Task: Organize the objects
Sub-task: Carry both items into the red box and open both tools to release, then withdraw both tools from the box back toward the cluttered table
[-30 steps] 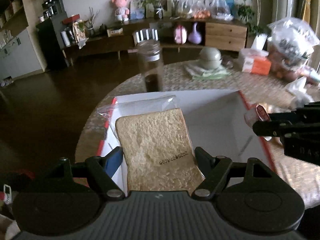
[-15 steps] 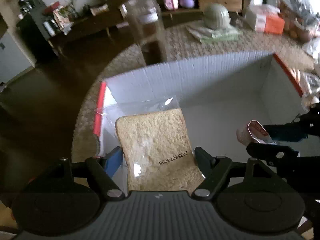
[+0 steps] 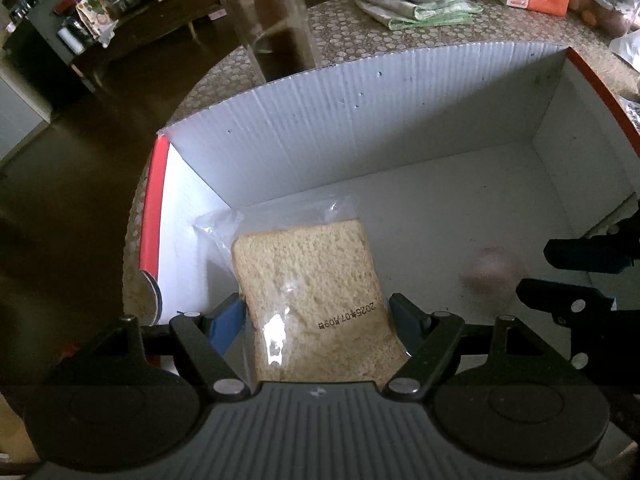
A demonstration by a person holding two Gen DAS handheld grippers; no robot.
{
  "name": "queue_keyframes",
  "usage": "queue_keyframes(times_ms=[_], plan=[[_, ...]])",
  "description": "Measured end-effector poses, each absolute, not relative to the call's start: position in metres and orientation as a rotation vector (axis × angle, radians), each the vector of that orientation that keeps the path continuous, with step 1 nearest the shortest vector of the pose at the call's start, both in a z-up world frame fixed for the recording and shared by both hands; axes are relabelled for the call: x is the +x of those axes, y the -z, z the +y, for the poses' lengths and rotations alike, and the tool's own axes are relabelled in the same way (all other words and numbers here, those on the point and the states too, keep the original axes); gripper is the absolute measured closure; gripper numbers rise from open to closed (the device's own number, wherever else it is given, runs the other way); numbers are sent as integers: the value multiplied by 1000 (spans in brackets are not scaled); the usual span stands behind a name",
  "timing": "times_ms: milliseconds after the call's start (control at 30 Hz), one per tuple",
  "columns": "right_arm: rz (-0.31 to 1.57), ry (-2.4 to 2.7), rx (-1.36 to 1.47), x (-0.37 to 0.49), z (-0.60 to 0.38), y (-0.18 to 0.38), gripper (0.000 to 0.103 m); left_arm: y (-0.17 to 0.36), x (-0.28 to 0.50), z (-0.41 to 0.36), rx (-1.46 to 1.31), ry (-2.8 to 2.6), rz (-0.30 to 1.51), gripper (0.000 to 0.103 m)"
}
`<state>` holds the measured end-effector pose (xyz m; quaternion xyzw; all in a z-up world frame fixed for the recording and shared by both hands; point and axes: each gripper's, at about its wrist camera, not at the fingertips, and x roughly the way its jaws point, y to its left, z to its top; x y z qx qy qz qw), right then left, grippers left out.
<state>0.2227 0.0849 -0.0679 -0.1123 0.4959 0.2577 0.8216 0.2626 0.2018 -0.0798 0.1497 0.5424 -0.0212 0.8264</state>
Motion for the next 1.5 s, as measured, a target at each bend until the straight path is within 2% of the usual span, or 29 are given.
queue_keyframes(times_ms=[167,233,767,1067,1433,1500], plan=[[1045,-569,-230,221,84,63,70,76,264,202,320,44,1143,25],[1034,-581,-225,218,81,59,66,71,264,203,332,26,1125,21],[894,-649,-162,179,37,0,61,8,221,186,233,10,965,21],[825,-668,-129,144,-4,-28,53,-30,181,160,154,45,873,21],[734,-624,-97,115,-73,-46,37,-48,135,116,77,118,805,19],[728,-619,-77,112,-87,-46,34,-49,126,105,82,122,787,13]])
